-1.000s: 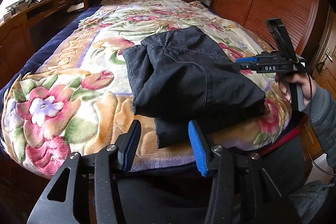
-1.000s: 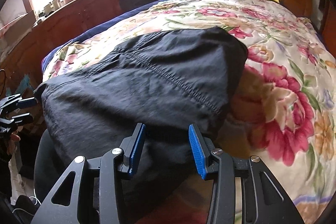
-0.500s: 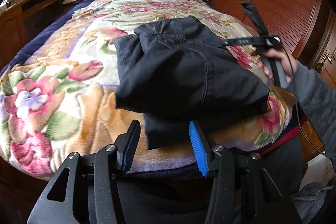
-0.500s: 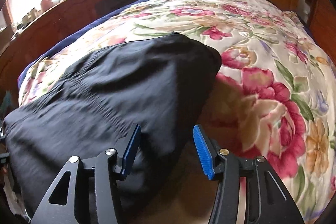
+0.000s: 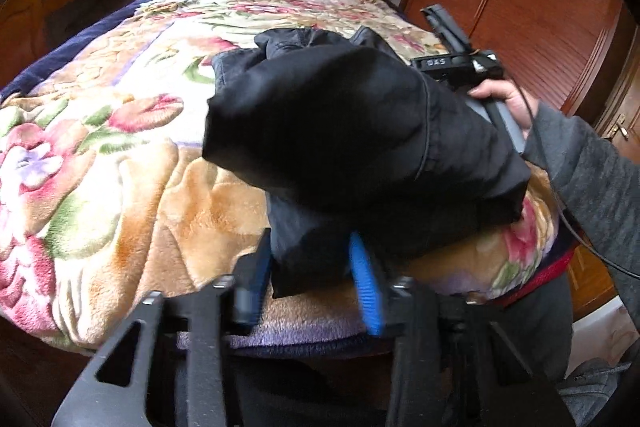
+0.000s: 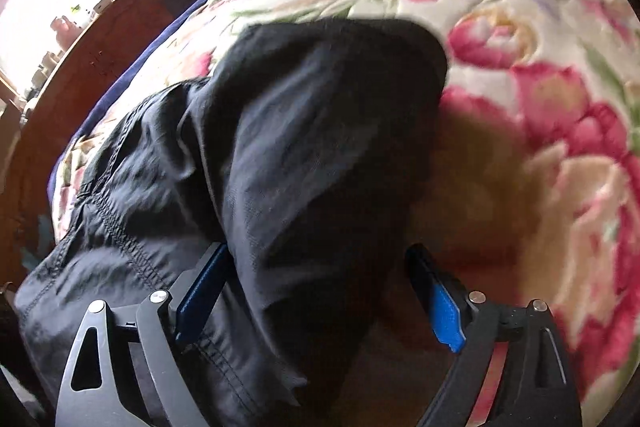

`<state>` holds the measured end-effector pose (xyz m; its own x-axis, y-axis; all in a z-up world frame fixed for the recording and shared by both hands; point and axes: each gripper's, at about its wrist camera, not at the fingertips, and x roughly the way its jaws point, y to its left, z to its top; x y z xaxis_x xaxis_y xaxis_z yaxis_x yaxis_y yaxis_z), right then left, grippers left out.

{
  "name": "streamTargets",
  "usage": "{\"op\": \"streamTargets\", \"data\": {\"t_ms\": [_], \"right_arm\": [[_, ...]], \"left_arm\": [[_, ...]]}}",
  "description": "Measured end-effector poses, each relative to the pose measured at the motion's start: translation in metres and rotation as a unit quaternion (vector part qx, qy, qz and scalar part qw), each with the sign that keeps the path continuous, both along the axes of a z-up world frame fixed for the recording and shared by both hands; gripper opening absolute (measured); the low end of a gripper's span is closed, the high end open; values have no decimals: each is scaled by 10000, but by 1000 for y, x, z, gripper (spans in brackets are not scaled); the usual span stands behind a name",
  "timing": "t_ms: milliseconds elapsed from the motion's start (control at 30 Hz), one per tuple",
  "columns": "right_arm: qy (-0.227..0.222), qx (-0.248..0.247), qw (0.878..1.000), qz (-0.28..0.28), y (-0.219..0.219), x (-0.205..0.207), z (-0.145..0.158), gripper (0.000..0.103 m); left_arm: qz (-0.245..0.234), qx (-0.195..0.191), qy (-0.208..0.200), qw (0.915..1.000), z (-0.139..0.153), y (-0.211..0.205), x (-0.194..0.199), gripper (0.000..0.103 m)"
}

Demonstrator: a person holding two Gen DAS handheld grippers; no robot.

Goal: Fold large clothes
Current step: 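Lift the bundle with both tools and carry it off the bed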

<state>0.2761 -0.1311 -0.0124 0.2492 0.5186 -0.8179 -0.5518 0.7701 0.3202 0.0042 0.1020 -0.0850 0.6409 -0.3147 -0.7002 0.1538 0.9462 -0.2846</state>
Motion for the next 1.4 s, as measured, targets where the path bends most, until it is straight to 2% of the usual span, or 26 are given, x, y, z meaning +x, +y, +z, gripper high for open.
{"op": "streamTargets", "data": {"t_ms": [33,100,167,267,467,633,867,967,1133,1267,1333,1400], "right_arm": [[13,53,10000,43,3,0,-1,90],[-60,81,9999,51,8,0,-1,84],[-131,132,9998,77,11,-5,3,65],[-226,323,9992,37,5,-3,9,48],[-571,437,9973,109,19,-19,24,35],[-760,576,9950,309,56,-29,28,32],[-971,695,9894,823,170,-45,32,29],[-967,850,9871,955,224,-45,31,29],[-1108,953,9787,1443,313,-60,31,29],[-1144,1202,9700,1776,372,-77,30,29],[-1122,1223,9661,1977,396,-83,22,29],[-1119,1108,9638,2152,415,-82,12,29]], "left_arm": [[5,-19,-27,10000,0,1,0,20],[-21,-136,-108,9998,3,4,-2,10],[-33,-280,-213,9994,7,8,-5,8],[-12,-376,-393,9985,16,11,-7,7],[194,-462,-827,9953,35,42,-15,5],[516,-397,-1050,9923,41,89,-23,5],[1223,-225,-1294,9838,52,185,-50,4],[1555,-29,-1400,9779,59,224,-59,4],[2202,266,-1446,9643,67,298,-76,4],[2893,497,-1466,9446,71,354,-92,4],[3153,593,-1476,9356,71,369,-102,4],[3353,916,-1294,9287,67,374,-101,4]]}}
